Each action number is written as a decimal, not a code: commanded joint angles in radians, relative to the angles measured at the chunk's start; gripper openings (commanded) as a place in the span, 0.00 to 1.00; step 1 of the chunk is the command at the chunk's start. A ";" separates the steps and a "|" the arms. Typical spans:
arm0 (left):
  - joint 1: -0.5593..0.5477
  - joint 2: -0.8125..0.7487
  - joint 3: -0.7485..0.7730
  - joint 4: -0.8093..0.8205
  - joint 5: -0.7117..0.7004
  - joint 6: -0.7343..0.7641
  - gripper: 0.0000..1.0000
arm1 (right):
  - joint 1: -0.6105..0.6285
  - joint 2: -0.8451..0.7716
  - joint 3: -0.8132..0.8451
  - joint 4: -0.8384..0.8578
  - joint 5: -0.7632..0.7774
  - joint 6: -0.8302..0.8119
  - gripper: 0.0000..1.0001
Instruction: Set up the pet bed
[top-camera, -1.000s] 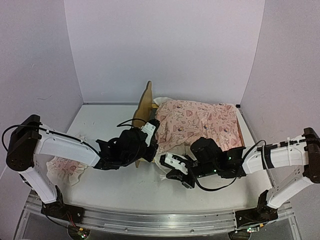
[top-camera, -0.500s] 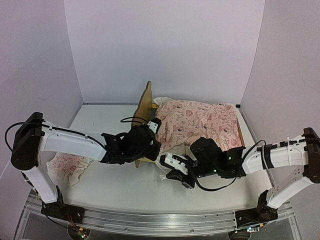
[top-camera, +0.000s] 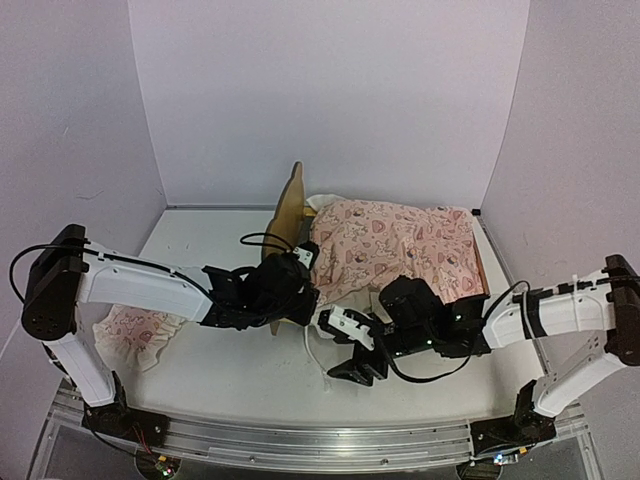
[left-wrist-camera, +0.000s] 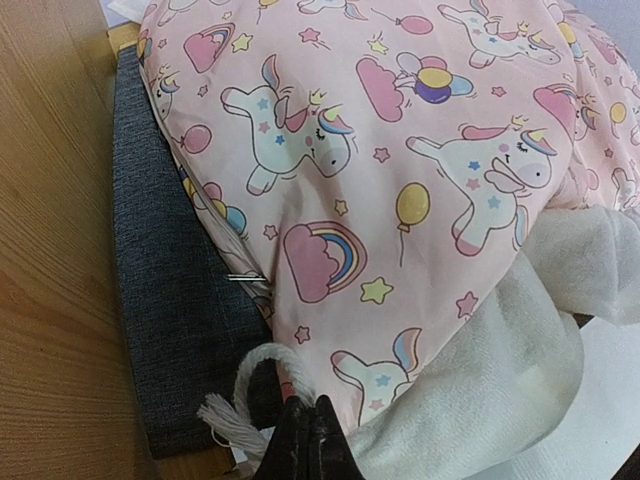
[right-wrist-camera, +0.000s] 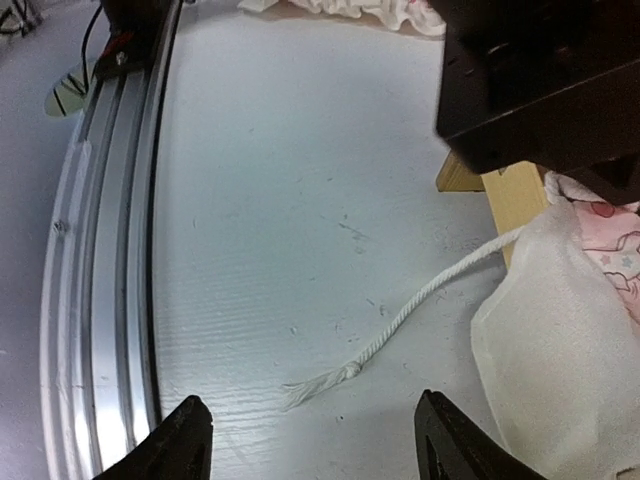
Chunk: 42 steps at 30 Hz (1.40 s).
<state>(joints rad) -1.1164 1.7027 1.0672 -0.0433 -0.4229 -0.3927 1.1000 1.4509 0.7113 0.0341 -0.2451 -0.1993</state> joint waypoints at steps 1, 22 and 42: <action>0.007 -0.063 0.001 -0.017 -0.027 0.001 0.00 | -0.007 -0.101 0.071 0.053 0.116 -0.058 0.77; 0.027 -0.154 -0.084 0.097 0.029 0.015 0.00 | -0.136 0.251 0.231 0.237 0.124 -0.381 0.15; 0.042 -0.138 0.027 -0.030 0.186 -0.100 0.00 | -0.290 -0.023 0.108 0.215 -0.118 -0.040 0.00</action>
<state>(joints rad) -1.0786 1.5623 1.0199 -0.0296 -0.2531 -0.3862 0.8055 1.4734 0.8417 0.2375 -0.2924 -0.3126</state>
